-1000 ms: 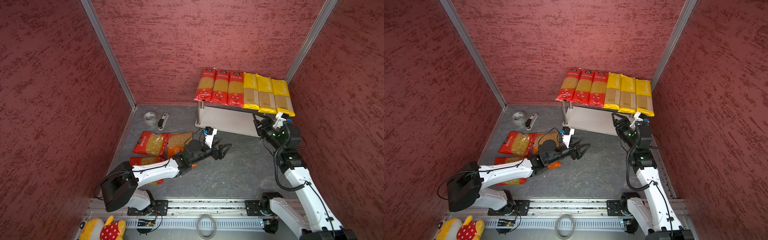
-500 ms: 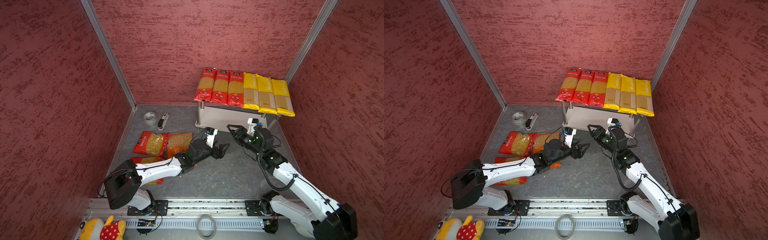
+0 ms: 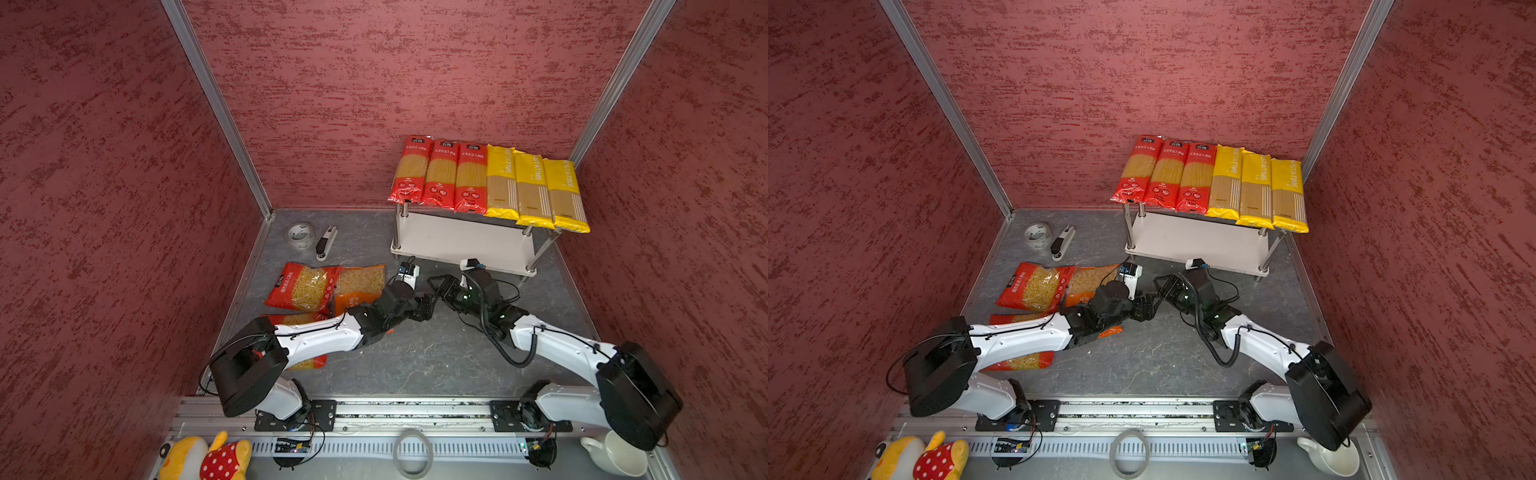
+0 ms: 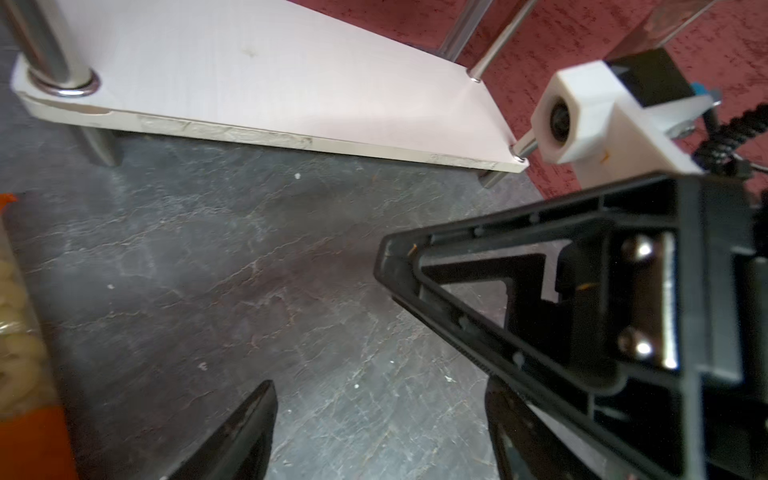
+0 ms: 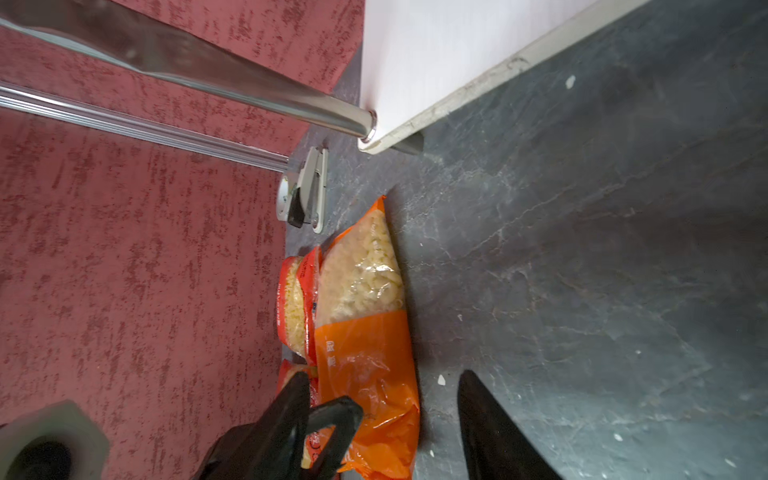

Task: Place and organize the pasta boxes and bags onto the shelf
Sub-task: 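Lower both grippers onto the orange macaroni bag on the table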

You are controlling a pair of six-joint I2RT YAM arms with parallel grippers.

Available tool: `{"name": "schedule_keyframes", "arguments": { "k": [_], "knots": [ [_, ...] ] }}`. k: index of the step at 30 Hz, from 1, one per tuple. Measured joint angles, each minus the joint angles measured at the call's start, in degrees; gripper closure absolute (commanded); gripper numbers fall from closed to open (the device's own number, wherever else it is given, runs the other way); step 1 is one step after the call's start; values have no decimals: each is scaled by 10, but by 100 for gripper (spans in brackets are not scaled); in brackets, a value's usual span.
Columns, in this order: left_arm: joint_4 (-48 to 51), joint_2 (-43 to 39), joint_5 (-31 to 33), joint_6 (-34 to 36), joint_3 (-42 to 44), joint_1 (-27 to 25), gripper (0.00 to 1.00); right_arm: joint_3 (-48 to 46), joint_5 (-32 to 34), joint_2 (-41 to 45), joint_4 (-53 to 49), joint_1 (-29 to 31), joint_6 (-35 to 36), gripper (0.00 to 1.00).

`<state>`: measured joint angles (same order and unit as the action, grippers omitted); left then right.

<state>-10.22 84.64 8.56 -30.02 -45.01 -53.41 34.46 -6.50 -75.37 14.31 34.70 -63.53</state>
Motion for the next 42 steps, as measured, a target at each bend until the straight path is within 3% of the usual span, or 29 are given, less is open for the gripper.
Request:
{"name": "schedule_keyframes", "arguments": {
  "k": [8, 19, 25, 34, 42],
  "knots": [
    [31, -41, 8, -19, 40, 24, 22, -5, -21, -83, 48, 14, -32, 42],
    [101, -209, -38, -50, 148, 204, 22, 2, -45, -165, 90, 38, -51, 42],
    [146, -277, -63, -63, 183, 284, 23, 85, -98, -251, 92, 56, -42, 42],
    [190, -263, -76, -64, 183, 290, 23, 167, -156, -345, 109, 100, -46, 43],
    [194, -257, -86, -64, 183, 307, 22, 191, -178, -368, 108, 104, -46, 52]
  ]
}}
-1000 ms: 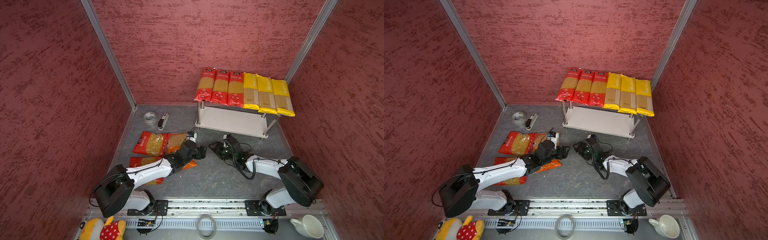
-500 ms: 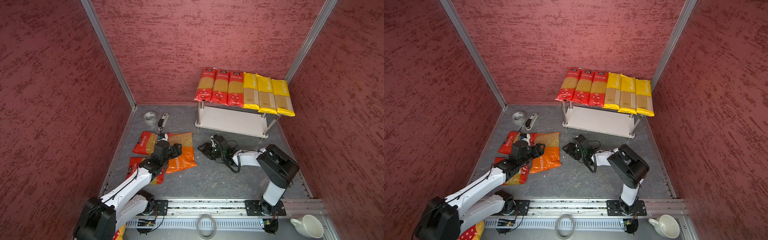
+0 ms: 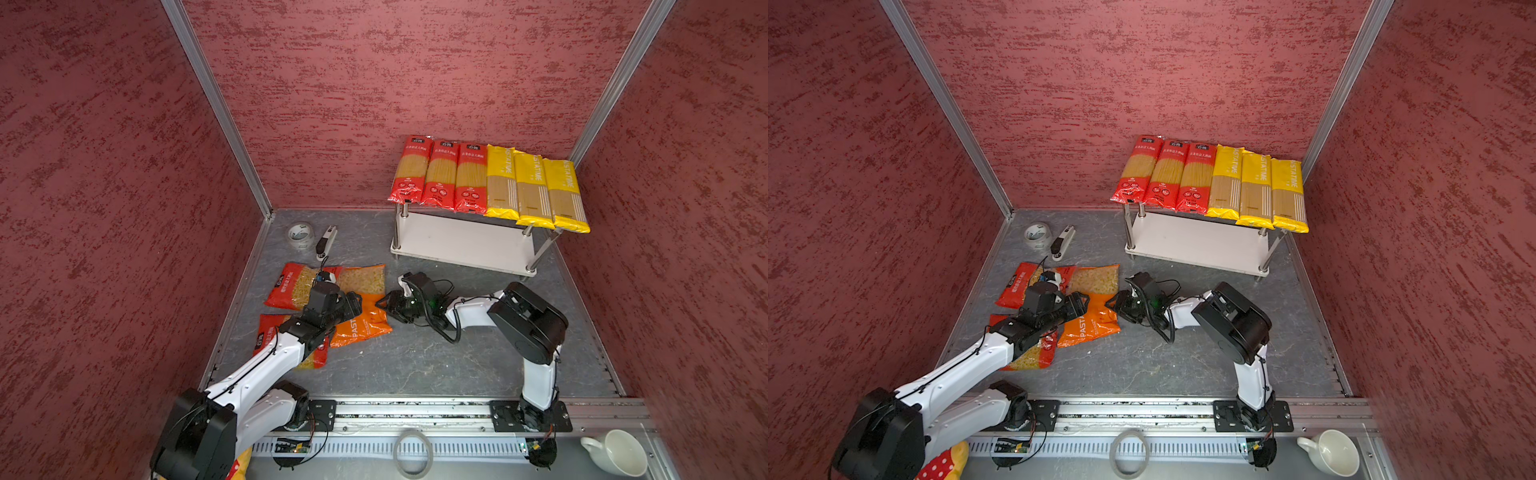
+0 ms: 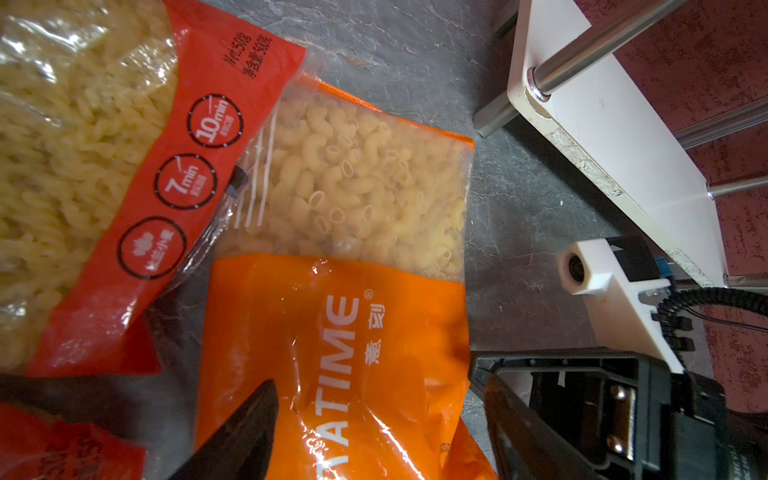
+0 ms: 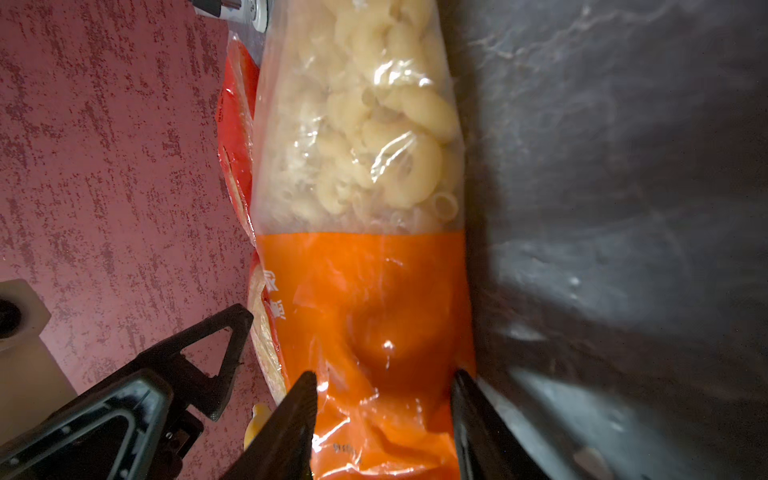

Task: Place and organize the pasta boxes and bags onto the shelf
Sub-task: 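Lower both grippers onto the orange macaroni bag on the table, then grasp the orange macaroni bag's ends with both grippers and lift it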

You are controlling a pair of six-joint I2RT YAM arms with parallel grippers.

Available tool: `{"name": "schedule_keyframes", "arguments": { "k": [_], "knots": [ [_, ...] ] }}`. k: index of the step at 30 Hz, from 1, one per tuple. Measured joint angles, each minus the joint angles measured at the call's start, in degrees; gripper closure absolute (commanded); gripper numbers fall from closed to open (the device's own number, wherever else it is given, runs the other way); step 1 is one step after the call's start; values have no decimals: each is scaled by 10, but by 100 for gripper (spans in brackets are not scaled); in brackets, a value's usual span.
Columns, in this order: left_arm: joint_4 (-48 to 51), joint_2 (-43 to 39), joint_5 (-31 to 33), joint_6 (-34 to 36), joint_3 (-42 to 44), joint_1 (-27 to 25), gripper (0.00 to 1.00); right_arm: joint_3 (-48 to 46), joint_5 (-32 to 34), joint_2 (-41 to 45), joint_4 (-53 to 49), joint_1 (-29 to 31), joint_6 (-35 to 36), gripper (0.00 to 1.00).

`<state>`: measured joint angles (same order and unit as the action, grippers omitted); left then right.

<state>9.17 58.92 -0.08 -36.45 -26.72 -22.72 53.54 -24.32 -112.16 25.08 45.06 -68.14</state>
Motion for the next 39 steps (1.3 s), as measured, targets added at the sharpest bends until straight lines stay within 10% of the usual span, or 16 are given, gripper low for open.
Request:
{"name": "schedule_keyframes", "arguments": {
  "k": [13, 30, 39],
  "knots": [
    [0, 4, -14, 0, 0, 3, 22, 7, -14, -22, 22, 2, -9, 100],
    [0, 0, -43, -5, 0, -21, 22, -211, 4, 210, -38, -81, 18, 100],
    [-102, 158, -96, -21, -3, -109, 23, -241, 56, 313, -189, -111, 84, 54]
  ]
}}
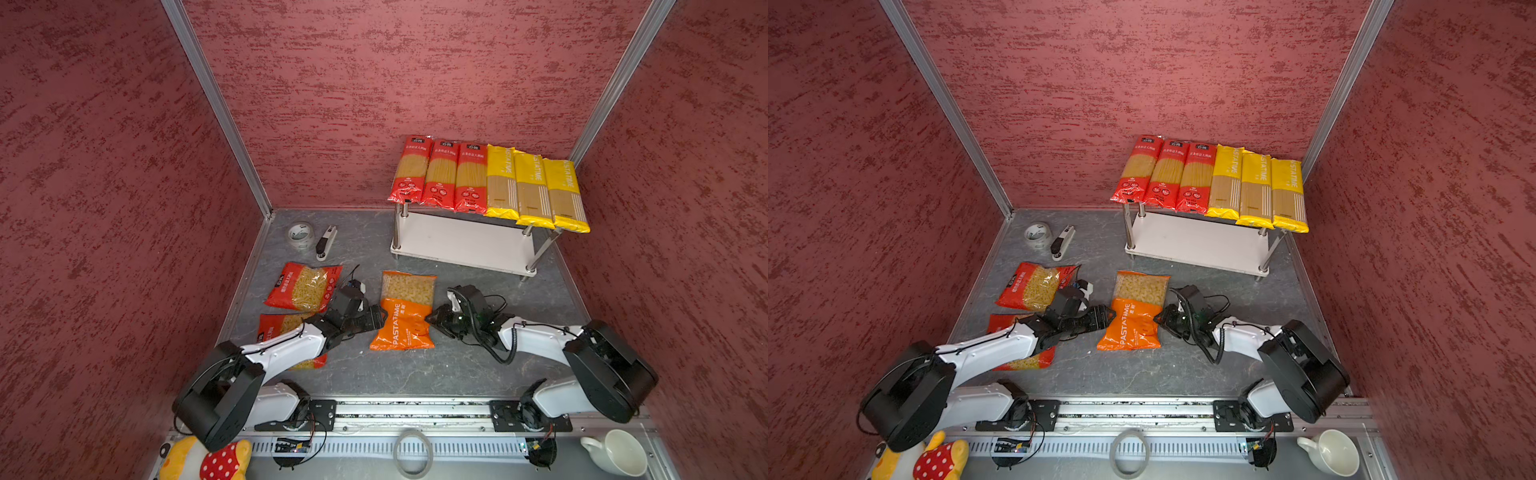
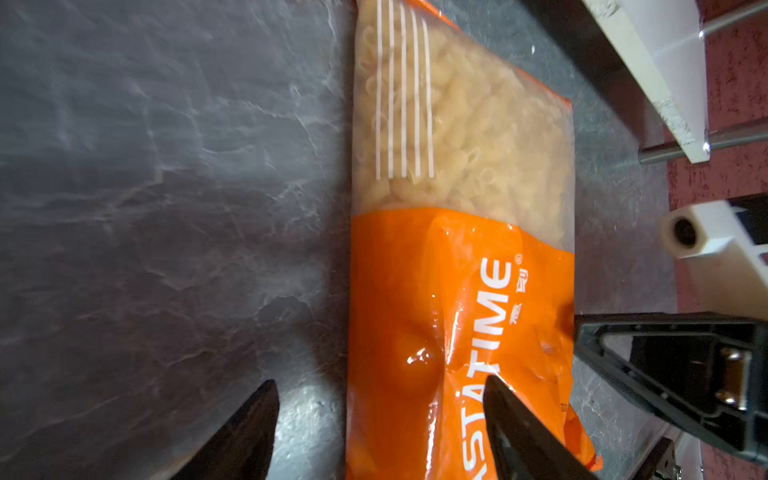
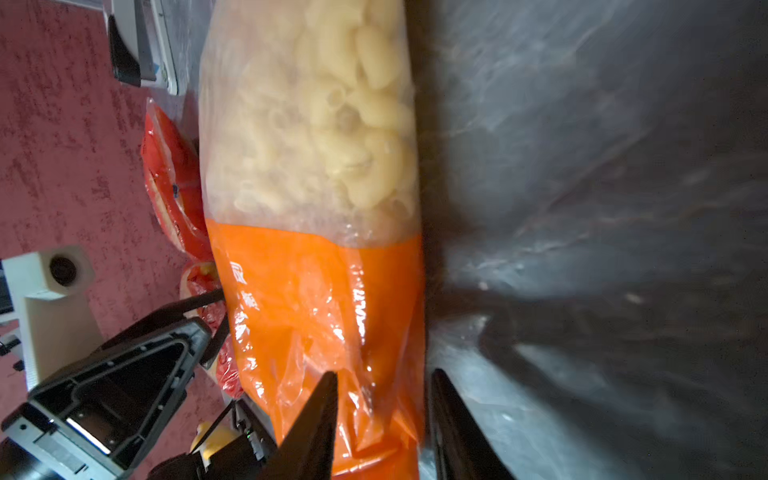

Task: Place and organize the pasta boxes and bags onto the shelf
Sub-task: 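Grasp the orange macaroni bag's ends with both grippers and lift it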

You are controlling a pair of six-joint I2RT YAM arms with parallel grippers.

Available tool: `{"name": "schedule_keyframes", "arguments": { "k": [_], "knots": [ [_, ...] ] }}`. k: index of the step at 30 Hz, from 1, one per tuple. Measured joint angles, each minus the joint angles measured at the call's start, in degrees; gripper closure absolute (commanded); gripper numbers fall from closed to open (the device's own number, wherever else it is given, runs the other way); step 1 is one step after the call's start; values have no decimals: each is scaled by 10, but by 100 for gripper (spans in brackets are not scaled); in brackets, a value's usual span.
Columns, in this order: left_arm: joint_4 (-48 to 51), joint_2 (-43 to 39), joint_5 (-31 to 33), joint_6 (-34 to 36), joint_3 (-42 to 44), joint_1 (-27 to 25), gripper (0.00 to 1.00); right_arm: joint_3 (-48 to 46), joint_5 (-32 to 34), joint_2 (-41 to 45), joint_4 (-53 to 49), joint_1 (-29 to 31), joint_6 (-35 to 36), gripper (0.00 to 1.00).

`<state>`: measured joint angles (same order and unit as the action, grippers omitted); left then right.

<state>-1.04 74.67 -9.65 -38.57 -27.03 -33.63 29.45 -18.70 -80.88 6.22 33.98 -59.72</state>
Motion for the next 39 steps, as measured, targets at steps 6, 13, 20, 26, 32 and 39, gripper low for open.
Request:
{"name": "schedule_keyframes", "arguments": {
  "k": [6, 13, 20, 26, 32, 39],
  "knots": [
    [-54, 50, -22, 1, -7, -5, 24, 19, 24, 3, -15, -15, 19, 51],
    [-103, 92, -29, 18, -34, -6, 35, 34, 23, -73, 26, -3, 7, 51],
    [-145, 145, -34, 11, -48, -29, 55, 65, 22, -110, 59, 14, 4, 65],
    [-166, 146, -31, 9, -49, -37, 66, 52, 22, -113, 102, 14, 8, 82],
    [-180, 148, -31, 13, -52, -51, 74, 17, 23, -109, 164, 14, 3, 90],
    [-147, 117, -33, 39, -80, -75, 81, -4, 30, -30, 139, 15, 19, 97]
  ]
}}
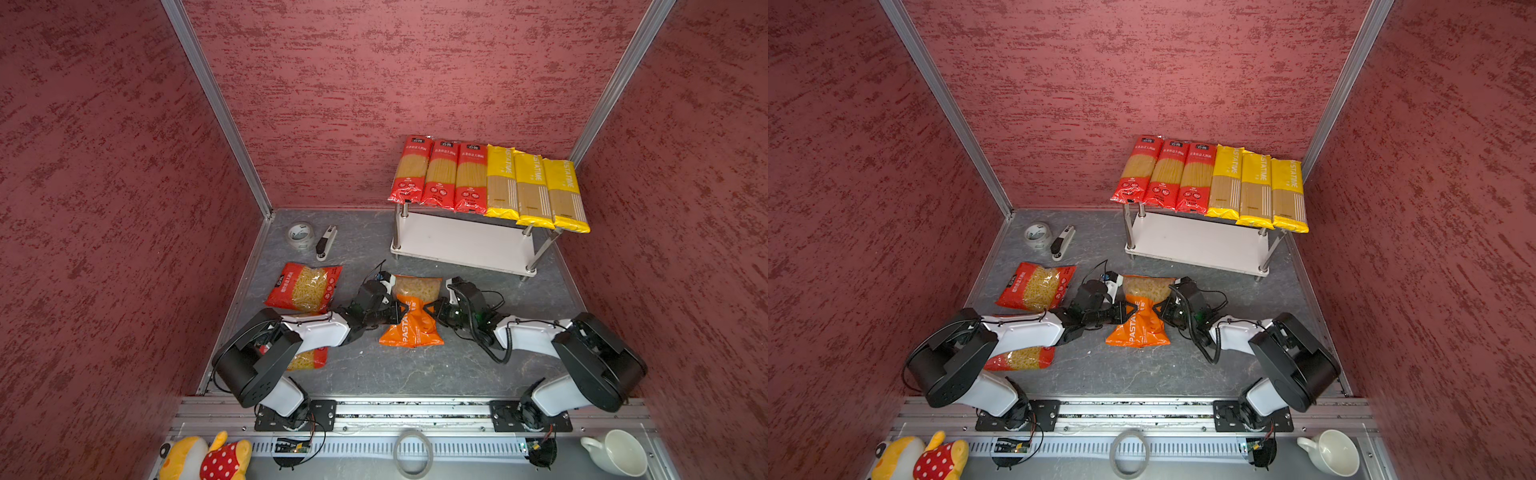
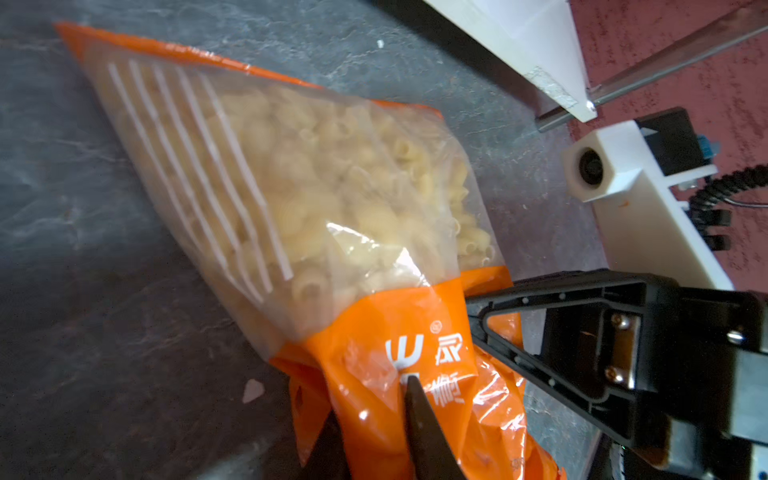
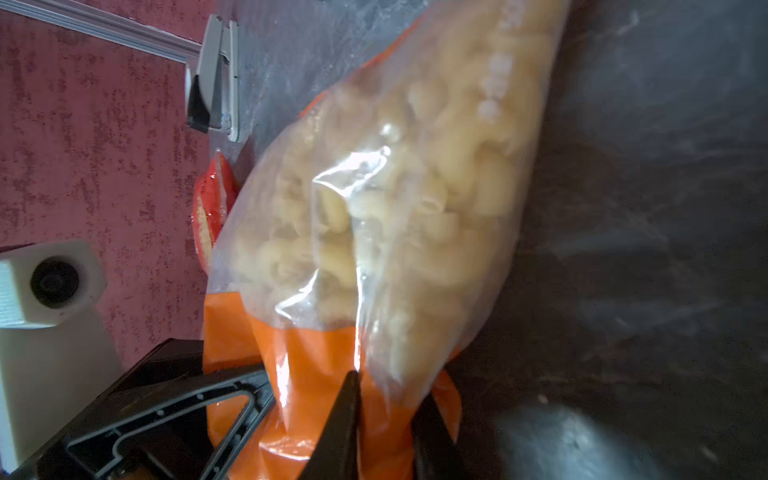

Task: Place and organize the pasta boxes and bags onto the shelf
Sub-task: 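Grasp the orange macaroni bag's ends with both grippers and lift it, then carry the orange macaroni bag with both grippers onto the lower shelf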

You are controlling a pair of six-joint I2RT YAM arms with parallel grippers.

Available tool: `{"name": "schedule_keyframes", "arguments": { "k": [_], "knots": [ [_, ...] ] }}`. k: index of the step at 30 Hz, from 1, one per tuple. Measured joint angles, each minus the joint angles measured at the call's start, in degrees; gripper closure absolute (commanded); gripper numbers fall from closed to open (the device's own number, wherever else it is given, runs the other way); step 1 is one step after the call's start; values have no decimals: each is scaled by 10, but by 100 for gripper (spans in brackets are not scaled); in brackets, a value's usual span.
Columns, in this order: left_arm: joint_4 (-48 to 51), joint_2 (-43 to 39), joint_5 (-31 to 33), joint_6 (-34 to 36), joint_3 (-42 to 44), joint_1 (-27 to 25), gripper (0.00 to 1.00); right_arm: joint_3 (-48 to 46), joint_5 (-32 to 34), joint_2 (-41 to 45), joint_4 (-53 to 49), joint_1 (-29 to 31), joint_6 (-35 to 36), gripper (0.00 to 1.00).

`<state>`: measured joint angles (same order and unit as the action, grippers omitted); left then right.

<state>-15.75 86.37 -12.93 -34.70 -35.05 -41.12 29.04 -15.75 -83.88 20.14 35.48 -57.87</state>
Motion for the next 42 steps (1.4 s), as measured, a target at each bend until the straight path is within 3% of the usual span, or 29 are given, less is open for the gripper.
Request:
{"name": "schedule_keyframes", "arguments": {
  "k": [10, 17, 25, 35, 42],
  "knots": [
    [25, -42, 8, 51, -60, -17, 87, 1, 46, 126, -46, -17, 44, 100],
    [13, 25, 14, 104, -168, -9, 88, 37, 63, 134, -50, -85, 81, 100],
    [-70, 168, 46, 165, -307, 17, 88, 143, 94, 19, 12, -152, 125, 100],
    [-117, 303, 89, 229, -412, 59, 87, 246, 123, -179, 141, -163, 136, 100],
    [-106, 344, 106, 256, -458, 78, 76, 301, 125, -244, 157, -166, 124, 99]
  ]
}}
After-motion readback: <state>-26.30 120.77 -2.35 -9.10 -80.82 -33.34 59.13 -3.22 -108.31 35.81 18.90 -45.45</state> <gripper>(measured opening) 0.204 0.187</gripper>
